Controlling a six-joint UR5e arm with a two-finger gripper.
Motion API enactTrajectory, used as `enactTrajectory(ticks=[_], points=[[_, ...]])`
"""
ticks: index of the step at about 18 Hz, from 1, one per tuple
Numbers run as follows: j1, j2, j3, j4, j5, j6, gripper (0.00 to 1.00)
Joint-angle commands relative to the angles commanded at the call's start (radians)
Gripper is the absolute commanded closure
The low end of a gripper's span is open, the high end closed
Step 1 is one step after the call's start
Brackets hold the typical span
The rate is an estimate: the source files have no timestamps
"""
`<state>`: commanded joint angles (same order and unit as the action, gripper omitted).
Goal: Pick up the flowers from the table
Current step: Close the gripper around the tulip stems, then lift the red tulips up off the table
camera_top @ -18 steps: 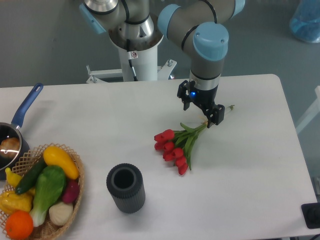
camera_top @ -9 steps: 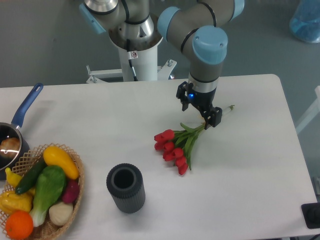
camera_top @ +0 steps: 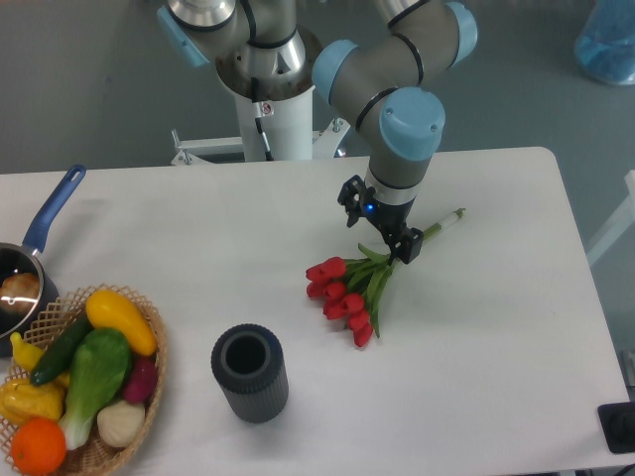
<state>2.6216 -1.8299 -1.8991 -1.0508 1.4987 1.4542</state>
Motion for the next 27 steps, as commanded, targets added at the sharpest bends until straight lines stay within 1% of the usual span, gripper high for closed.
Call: enactTrajectory(ticks=[2,5,7,12,16,17,18,19,20,21,22,24,27], points=[[-0.006,-0.018,0.008,0.009,0.000,-0.002,0.00],[-0.006,-0.060,0.015,0.080,0.002,-0.003,0.00],[-0.008,-0.071,0.017,0.095,0.002,-0.008,0.00],[-0.018,-0.092,0.014,0.097,0.005,-0.017,0.00],[-0.040,-0.124,0.015,0.098,0.003,-0.052,0.00],[-0.041,-0.129,0.015,0.098,0.003,-0.054,0.05],[-0.041,-0.129,0.015,0.097,0.003,-0.054,0.21],[-0.041,-0.129,0.015,0.097,0.003,-0.054,0.40],[-0.041,-0.127,0.015,0.097,0.003,-0.054,0.68],[-0.041,-0.121,0.015,0.097,0.003,-0.054,0.93],[-0.041,-0.115,0.017,0.097,0.003,-0.055,0.98],[-0.040,-0.105,0.020,0.097,0.002,-0.072,0.98],[-0.037,-0.062,0.029,0.095,0.005,-0.126,1.00]])
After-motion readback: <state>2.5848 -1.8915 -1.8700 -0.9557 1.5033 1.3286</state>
